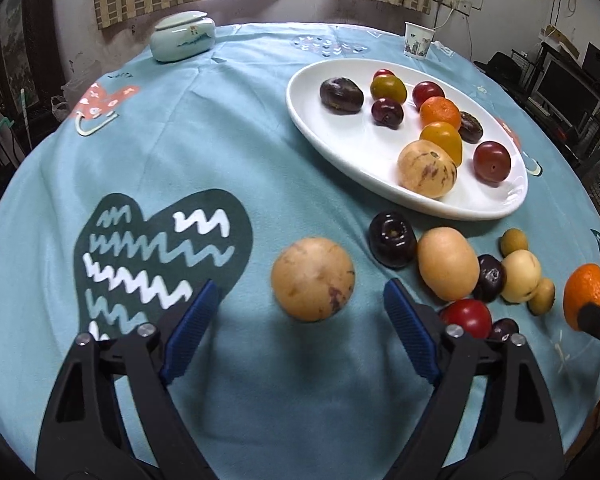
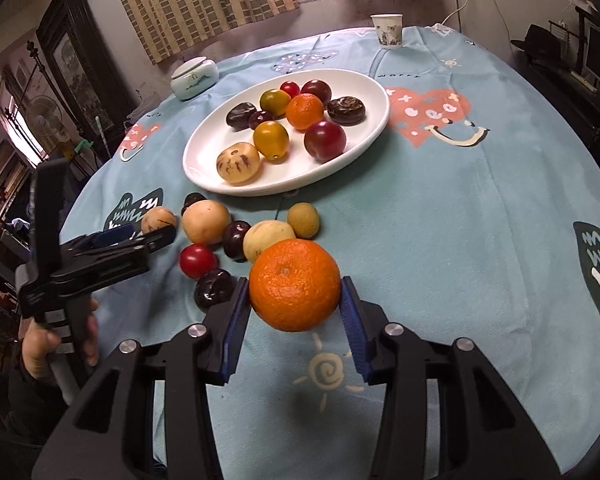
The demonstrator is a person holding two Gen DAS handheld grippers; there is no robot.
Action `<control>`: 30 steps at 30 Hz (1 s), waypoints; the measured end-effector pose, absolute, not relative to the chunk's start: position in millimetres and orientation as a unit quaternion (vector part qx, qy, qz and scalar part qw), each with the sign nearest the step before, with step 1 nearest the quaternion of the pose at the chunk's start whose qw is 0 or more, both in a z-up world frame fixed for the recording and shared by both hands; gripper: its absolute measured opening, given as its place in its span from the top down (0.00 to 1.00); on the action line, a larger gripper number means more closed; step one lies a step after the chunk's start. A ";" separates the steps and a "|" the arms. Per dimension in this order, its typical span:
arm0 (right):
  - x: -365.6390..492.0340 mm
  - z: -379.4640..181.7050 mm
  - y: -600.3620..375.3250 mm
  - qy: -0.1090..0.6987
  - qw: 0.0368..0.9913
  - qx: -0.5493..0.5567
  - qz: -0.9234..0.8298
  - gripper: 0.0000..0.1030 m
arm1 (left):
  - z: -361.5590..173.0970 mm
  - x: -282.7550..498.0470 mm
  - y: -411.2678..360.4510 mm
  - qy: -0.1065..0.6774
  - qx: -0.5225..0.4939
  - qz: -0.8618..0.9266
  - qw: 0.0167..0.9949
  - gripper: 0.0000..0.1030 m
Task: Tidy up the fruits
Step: 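Grasp a mandarin orange with the right tool while the left tool grasps a brown speckled fruit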
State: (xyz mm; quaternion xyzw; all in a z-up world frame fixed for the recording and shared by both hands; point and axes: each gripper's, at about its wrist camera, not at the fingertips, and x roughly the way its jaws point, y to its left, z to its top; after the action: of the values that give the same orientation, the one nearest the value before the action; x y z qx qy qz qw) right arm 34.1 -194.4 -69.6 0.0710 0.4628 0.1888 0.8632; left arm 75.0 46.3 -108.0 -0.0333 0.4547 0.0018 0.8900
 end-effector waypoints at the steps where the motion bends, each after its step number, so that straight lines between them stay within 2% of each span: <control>1: 33.1 -68.5 -194.5 0.462 0.863 0.073 0.190 0.56 | -110.5 76.7 45.4 0.460 -0.034 -0.004 0.887 0.59; 5: 28.6 -62.7 -193.3 0.453 0.867 0.072 0.193 0.56 | -105.7 71.6 47.6 0.459 -0.058 -0.029 0.886 0.61; 20: 22.3 -65.2 -188.6 0.457 0.864 0.072 0.200 0.56 | -56.8 22.4 23.9 0.421 -0.034 -0.073 0.904 0.61; 30: 47.0 -49.6 -171.4 0.451 0.863 0.044 0.223 0.56 | -28.0 67.7 30.1 0.413 0.003 -0.061 0.909 0.61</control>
State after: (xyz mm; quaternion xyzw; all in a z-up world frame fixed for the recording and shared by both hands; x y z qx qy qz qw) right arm 47.0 -171.4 -49.6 0.0436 0.4510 0.2230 0.8631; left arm 67.7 30.1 -28.0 0.0031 0.4126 -0.0605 0.9089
